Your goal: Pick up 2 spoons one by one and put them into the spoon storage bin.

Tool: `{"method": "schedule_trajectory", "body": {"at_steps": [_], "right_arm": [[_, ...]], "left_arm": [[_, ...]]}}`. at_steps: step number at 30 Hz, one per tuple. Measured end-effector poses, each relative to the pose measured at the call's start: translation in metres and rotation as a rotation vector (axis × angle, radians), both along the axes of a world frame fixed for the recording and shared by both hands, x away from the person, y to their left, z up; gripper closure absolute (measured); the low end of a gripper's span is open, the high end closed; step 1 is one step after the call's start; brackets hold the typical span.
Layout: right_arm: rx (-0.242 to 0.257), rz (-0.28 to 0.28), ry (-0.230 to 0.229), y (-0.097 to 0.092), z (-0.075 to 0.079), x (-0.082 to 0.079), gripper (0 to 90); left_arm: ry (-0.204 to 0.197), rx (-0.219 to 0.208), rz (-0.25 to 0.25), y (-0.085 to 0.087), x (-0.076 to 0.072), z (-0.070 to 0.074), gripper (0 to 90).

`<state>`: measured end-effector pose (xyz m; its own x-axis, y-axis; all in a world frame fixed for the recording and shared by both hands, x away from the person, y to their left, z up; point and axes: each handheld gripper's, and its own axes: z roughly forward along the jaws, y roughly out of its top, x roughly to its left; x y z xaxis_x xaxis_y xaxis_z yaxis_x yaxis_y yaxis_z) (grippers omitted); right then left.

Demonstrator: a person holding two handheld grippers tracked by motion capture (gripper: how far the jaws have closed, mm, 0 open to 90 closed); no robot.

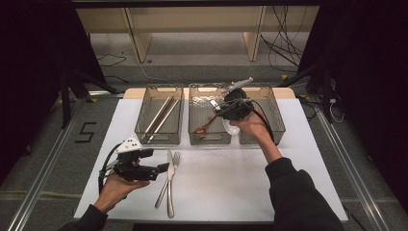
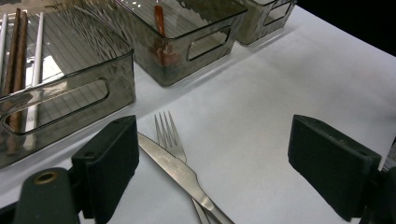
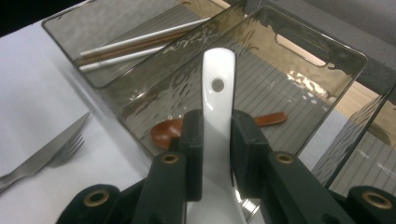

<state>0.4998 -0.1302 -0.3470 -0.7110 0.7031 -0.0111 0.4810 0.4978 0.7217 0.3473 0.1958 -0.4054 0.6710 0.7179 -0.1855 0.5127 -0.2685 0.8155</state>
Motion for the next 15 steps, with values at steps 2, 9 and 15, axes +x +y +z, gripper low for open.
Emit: {"method": "schedule_trajectory", "body": {"at_steps": [2,9,15], "right_arm": [[0.008,-0.013,0.007,0.001,-0.002,0.005,76.7],[-0.001,-0.045,0.022,0.008,-0.012,0.021,76.7],[0.004,-0.071,0.026,0.013,-0.016,0.030,76.7]], "left_arm": [[0.000,0.000,0.000,0.000,0.000,0.000,16.0],[0.003,-0.004,-0.002,0.000,0.000,0.000,15.9],[0.005,-0.002,-0.005,0.000,0.000,-0.001,16.0]]}}
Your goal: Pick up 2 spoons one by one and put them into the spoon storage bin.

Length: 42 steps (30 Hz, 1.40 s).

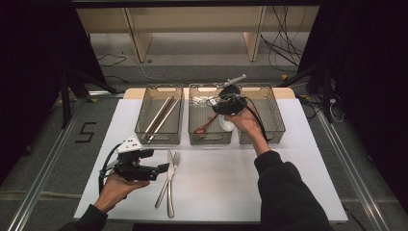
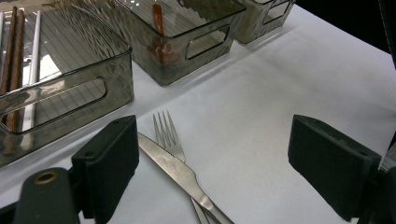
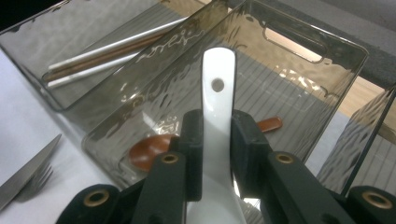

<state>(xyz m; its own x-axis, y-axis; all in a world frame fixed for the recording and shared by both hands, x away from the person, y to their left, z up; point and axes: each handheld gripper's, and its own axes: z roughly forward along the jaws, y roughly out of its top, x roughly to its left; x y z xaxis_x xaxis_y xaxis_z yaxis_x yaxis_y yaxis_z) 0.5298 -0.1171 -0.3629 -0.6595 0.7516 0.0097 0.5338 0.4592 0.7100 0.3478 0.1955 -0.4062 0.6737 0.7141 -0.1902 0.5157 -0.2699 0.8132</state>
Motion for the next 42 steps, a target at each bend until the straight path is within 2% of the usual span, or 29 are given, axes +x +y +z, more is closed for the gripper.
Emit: {"method": "schedule_trajectory", "body": {"at_steps": [19,30,32,42], "right_arm": [[-0.009,-0.059,0.020,0.003,-0.015,0.013,76.5],[-0.027,-0.059,0.035,0.009,-0.024,0.015,75.7],[-0.024,-0.065,0.051,0.009,-0.026,0.015,72.7],[-0.005,-0.059,0.030,0.001,-0.015,0.010,57.2]], "left_arm": [[0.004,0.006,-0.009,-0.002,-0.001,-0.001,16.0],[0.005,0.003,-0.011,-0.003,-0.001,-0.001,15.8],[0.005,0.009,-0.014,-0.003,-0.001,-0.001,15.8],[0.016,0.021,-0.006,-0.003,0.000,-0.002,15.8]]}}
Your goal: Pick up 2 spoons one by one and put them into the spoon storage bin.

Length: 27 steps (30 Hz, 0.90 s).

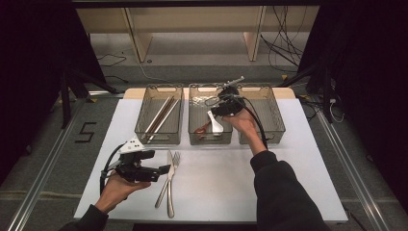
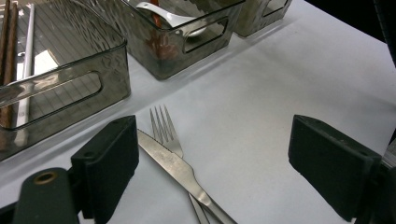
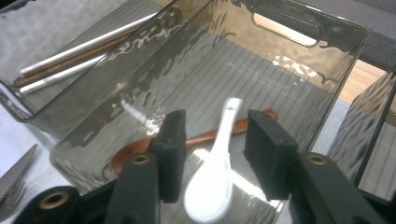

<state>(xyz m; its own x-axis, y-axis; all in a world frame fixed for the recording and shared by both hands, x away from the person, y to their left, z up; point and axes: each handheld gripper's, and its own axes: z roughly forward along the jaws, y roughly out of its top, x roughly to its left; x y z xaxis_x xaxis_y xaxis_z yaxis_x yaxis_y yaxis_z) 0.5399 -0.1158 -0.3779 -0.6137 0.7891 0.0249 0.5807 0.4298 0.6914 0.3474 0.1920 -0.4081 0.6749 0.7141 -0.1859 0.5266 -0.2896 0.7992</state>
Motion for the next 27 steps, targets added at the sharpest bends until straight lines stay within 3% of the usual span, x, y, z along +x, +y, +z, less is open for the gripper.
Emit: {"method": "schedule_trajectory", "body": {"at_steps": [10,27], "right_arm": [[0.017,0.044,-0.038,-0.011,0.014,-0.028,42.3],[0.120,0.093,-0.121,-0.057,0.015,-0.107,35.7]], "left_arm": [[0.019,0.015,0.007,-0.001,0.001,-0.002,15.7],[0.063,0.042,0.009,-0.008,0.002,-0.006,15.7]]}}
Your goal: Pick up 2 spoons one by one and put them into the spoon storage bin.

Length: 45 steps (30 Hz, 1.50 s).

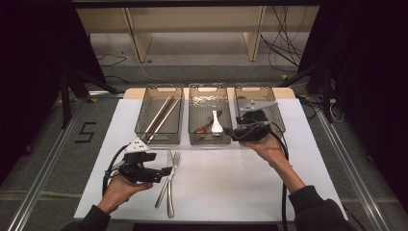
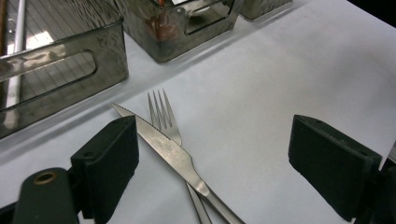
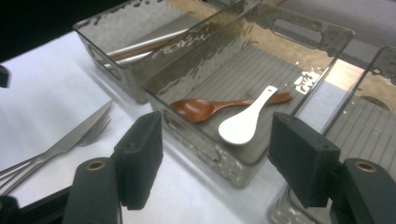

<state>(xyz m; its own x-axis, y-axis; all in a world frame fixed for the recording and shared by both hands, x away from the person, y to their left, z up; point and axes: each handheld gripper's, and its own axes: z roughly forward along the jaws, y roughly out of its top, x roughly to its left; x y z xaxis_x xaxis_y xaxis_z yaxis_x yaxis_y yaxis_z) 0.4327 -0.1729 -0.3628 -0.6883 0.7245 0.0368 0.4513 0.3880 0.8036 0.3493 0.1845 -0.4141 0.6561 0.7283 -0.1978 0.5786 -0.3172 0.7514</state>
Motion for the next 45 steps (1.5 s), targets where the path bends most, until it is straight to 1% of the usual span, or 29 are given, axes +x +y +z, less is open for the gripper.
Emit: {"method": "schedule_trajectory", "body": {"at_steps": [4,7,9,11,12,13,14,17,19,22,28,34,37,42,45], "right_arm": [[0.022,0.008,-0.012,-0.011,-0.004,-0.016,34.8],[0.054,0.009,-0.019,-0.020,-0.008,-0.028,34.6],[0.065,0.009,-0.021,-0.025,-0.011,-0.035,34.5],[0.065,0.008,-0.027,-0.030,-0.015,-0.041,34.0],[0.072,0.004,-0.028,-0.033,-0.016,-0.043,34.0],[0.078,-0.002,-0.028,-0.035,-0.018,-0.046,34.0],[0.082,-0.005,-0.026,-0.037,-0.020,-0.048,33.9],[0.073,-0.013,-0.026,-0.043,-0.023,-0.055,33.5],[0.085,-0.020,-0.022,-0.046,-0.024,-0.059,33.3],[0.097,-0.027,-0.031,-0.049,-0.025,-0.065,33.2],[0.115,-0.037,-0.043,-0.057,-0.026,-0.079,32.5],[0.138,-0.044,-0.047,-0.065,-0.029,-0.092,31.3],[0.141,-0.043,-0.037,-0.068,-0.030,-0.097,30.4],[0.142,-0.040,-0.025,-0.070,-0.033,-0.103,29.4],[0.139,-0.041,-0.013,-0.071,-0.033,-0.105,28.5]], "left_arm": [[0.009,0.013,-0.001,-0.002,0.000,-0.001,15.7],[0.021,0.012,0.008,-0.002,0.001,-0.002,15.7],[0.026,0.015,0.011,-0.002,0.001,-0.002,15.7],[0.033,0.024,0.012,-0.003,0.001,-0.002,15.7],[0.035,0.021,0.014,-0.004,0.001,-0.003,15.7],[0.039,0.030,0.010,-0.004,0.001,-0.003,15.7],[0.042,0.036,0.011,-0.005,0.001,-0.004,15.7],[0.057,0.060,0.009,-0.007,0.001,-0.005,15.7],[0.067,0.073,0.010,-0.009,0.001,-0.006,15.7],[0.081,0.090,0.010,-0.010,0.001,-0.007,15.7],[0.097,0.096,0.017,-0.012,0.001,-0.009,15.7],[0.112,0.101,0.005,-0.013,0.001,-0.010,15.7],[0.117,0.111,0.002,-0.013,0.001,-0.010,15.7],[0.141,0.121,0.017,-0.014,0.002,-0.012,15.7],[0.159,0.141,0.026,-0.014,0.004,-0.013,15.7]]}}
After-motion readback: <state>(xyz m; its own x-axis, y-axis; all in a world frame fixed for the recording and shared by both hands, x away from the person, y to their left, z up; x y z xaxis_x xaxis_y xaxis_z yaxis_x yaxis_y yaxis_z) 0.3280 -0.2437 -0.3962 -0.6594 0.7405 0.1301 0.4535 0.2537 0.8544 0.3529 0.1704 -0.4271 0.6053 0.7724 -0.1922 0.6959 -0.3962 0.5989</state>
